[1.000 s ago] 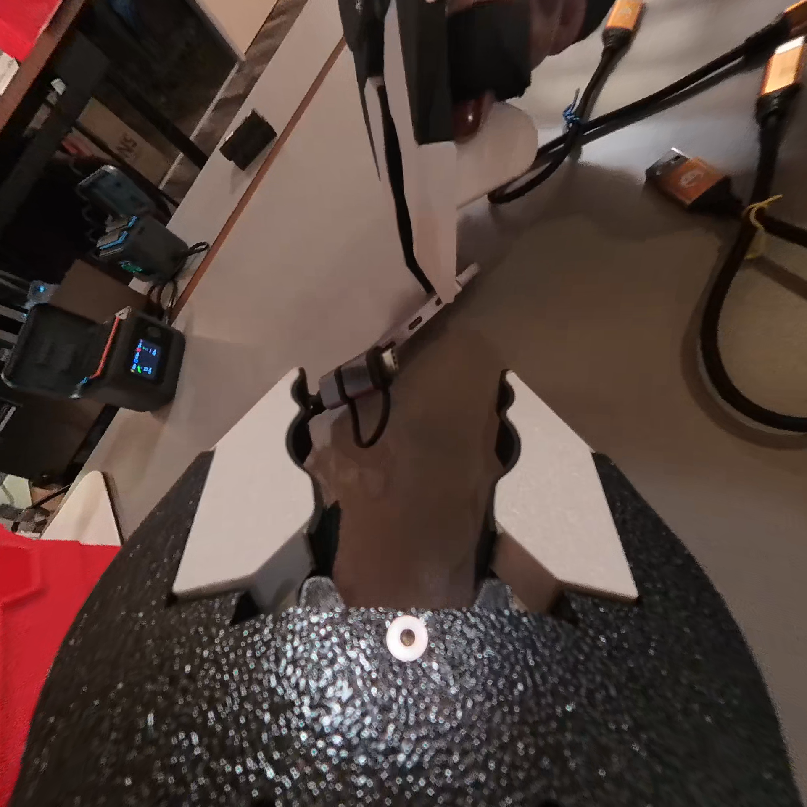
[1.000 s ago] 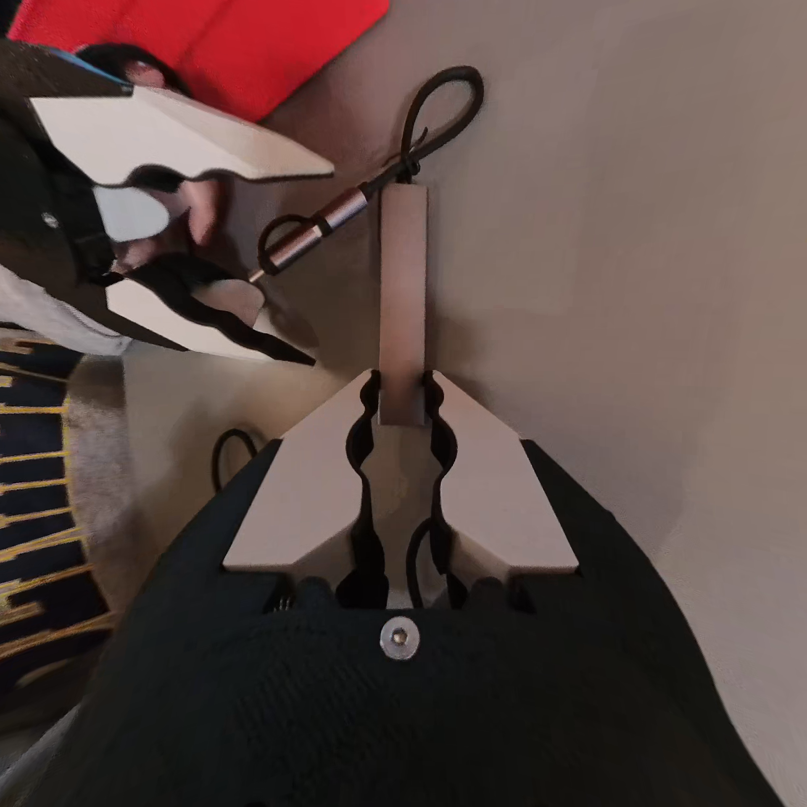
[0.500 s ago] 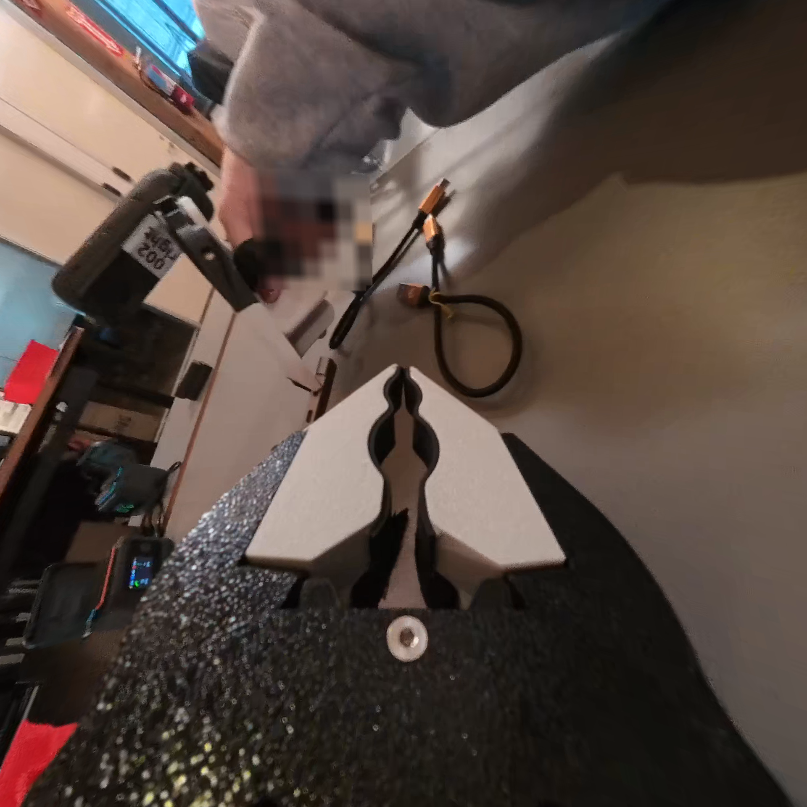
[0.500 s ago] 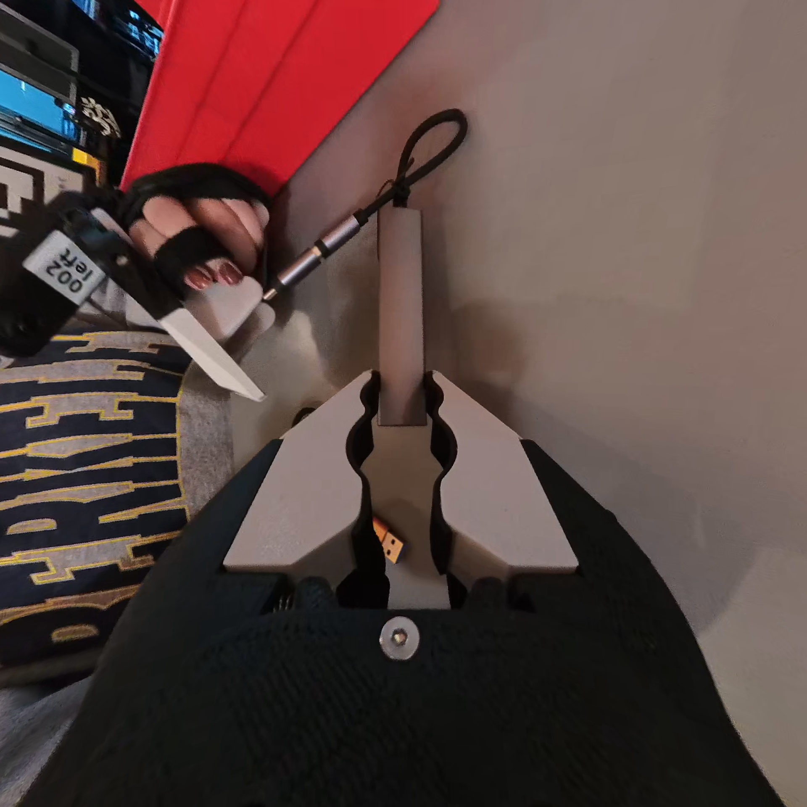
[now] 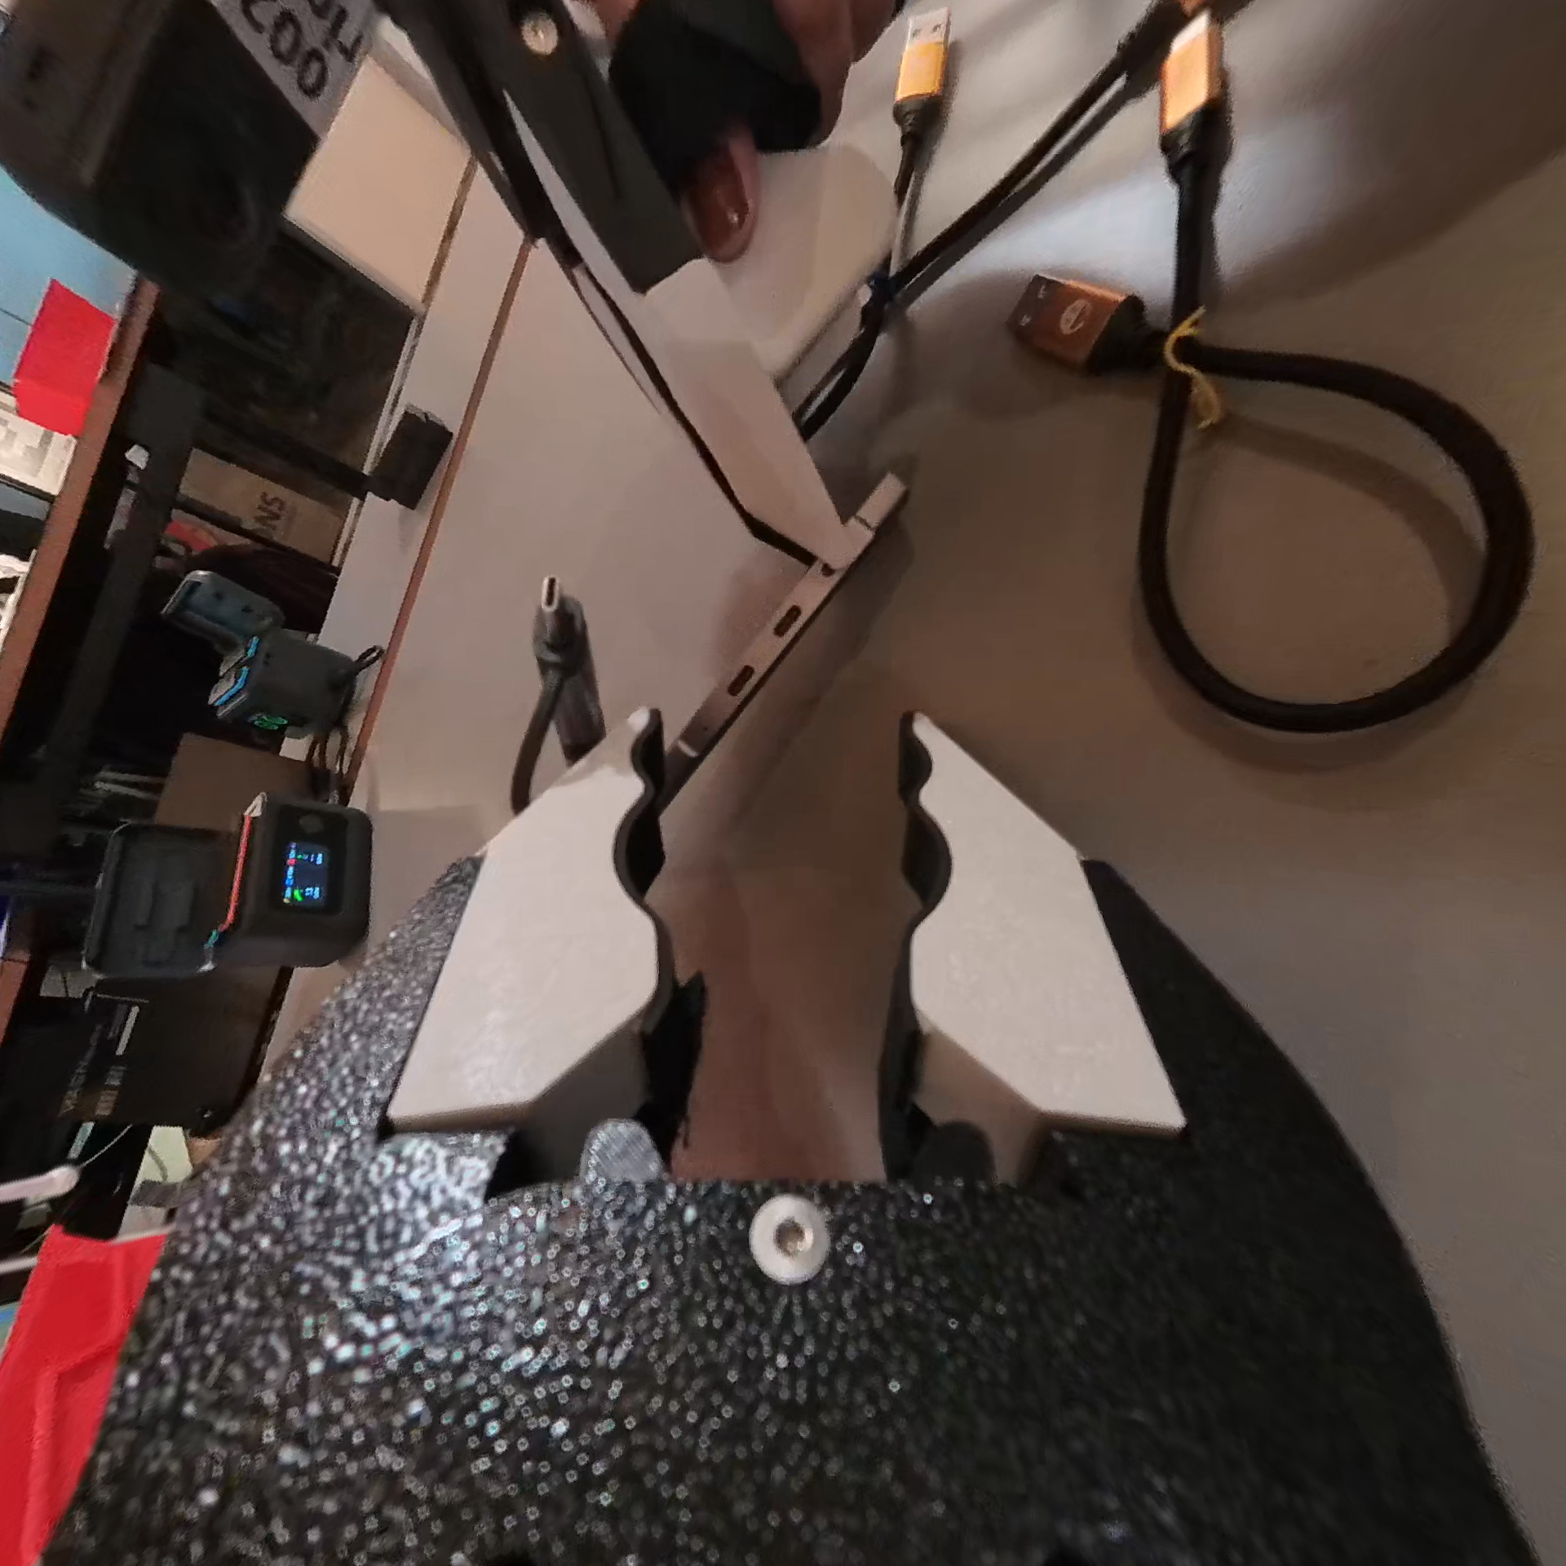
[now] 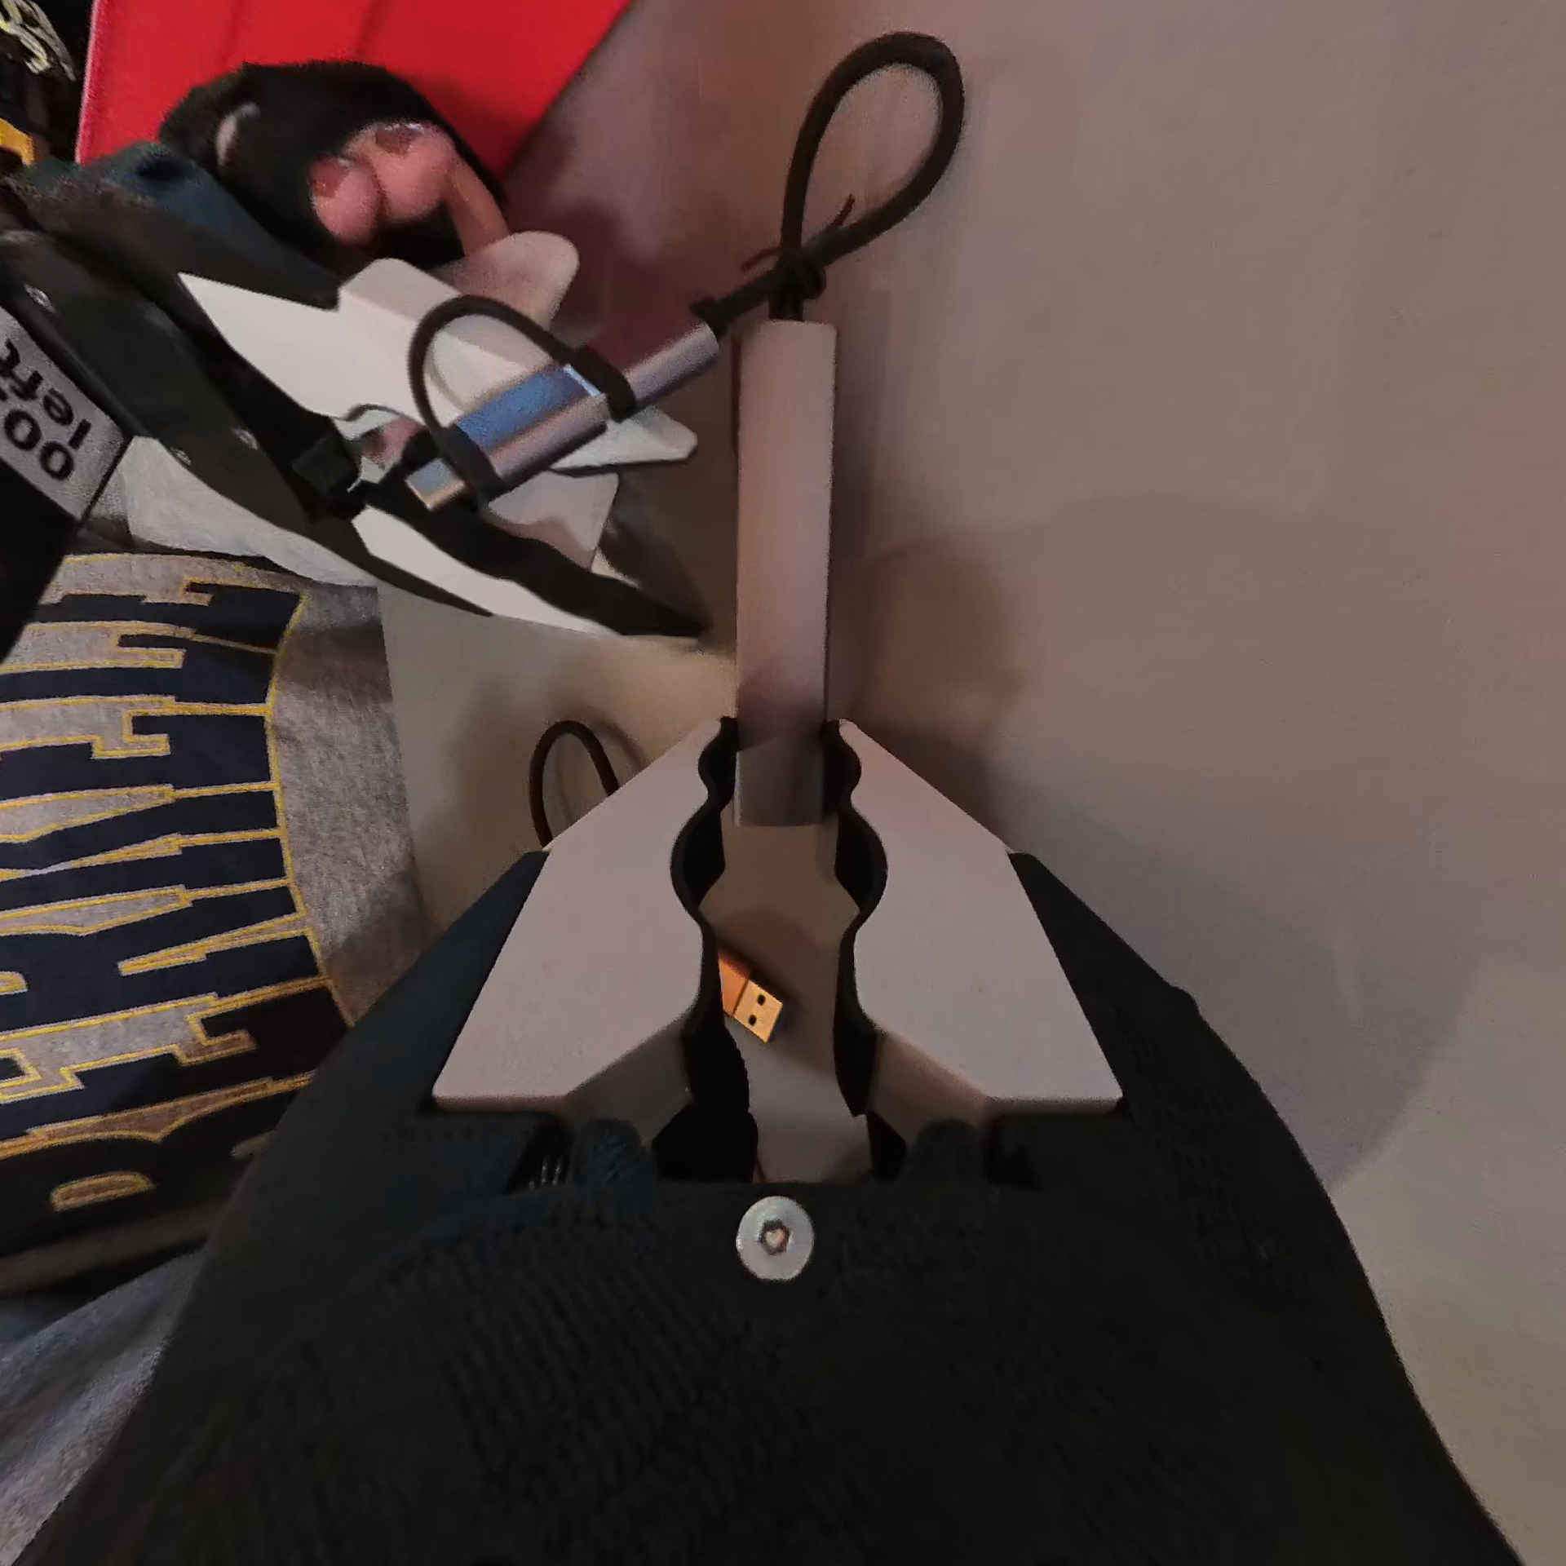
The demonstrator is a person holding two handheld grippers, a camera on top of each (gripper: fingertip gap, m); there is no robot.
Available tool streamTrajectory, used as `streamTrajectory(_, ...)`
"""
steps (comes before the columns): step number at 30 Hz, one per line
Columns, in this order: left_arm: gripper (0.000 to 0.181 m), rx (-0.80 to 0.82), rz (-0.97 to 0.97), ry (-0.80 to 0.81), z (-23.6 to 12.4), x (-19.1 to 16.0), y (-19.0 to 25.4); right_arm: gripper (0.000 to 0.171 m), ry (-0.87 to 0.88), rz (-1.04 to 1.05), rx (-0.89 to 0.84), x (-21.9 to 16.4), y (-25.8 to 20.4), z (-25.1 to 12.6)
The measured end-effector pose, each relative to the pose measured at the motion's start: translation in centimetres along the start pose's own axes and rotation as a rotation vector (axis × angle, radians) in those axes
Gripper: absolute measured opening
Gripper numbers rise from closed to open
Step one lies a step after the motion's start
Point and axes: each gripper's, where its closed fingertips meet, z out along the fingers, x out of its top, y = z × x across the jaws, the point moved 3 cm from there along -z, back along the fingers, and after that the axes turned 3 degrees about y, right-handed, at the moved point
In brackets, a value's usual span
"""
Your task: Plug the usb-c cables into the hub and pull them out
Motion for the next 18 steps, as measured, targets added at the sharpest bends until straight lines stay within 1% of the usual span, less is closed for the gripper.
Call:
streamTrajectory(1, 0.051, -0.008, 0.006, -0.010, 0.2, -0.1, -0.2, 0.020, 0.001, -0.002, -0.001, 0.0, 0.0, 0.0)
streamTrajectory(5, 0.055, -0.062, 0.034, -0.028, 0.8, 0.1, -0.7, 0.020, 0.001, -0.021, -0.028, 0.0, -0.1, 0.0)
streamTrajectory(7, 0.052, -0.096, 0.050, -0.042, 1.2, 0.1, -0.9, 0.020, -0.011, -0.040, -0.056, 0.0, -0.2, 0.0)
streamTrajectory(10, 0.038, -0.147, 0.076, -0.085, 1.9, -0.1, -1.1, 0.020, -0.032, -0.063, -0.083, 0.0, -0.3, 0.1)
streamTrajectory(12, 0.023, -0.148, 0.107, -0.128, 2.4, -0.5, -1.4, 0.020, -0.039, -0.065, -0.086, 0.0, -0.4, 0.1)
streamTrajectory(14, 0.016, -0.132, 0.101, -0.144, 2.8, -0.4, -1.6, 0.020, -0.035, -0.068, -0.092, -0.1, -0.4, 0.1)
streamTrajectory(15, 0.016, -0.129, 0.074, -0.151, 2.8, -0.4, -1.7, 0.020, -0.022, -0.080, -0.112, 0.0, -0.4, 0.0)
streamTrajectory(17, 0.016, -0.113, 0.001, -0.174, 2.9, -0.5, -2.0, 0.021, 0.057, -0.161, -0.216, 0.7, -0.1, -0.7)
streamTrajectory(18, 0.015, -0.119, -0.043, -0.173, 2.7, -0.4, -2.1, 0.029, 0.125, -0.233, -0.286, 1.5, -0.3, -1.3)
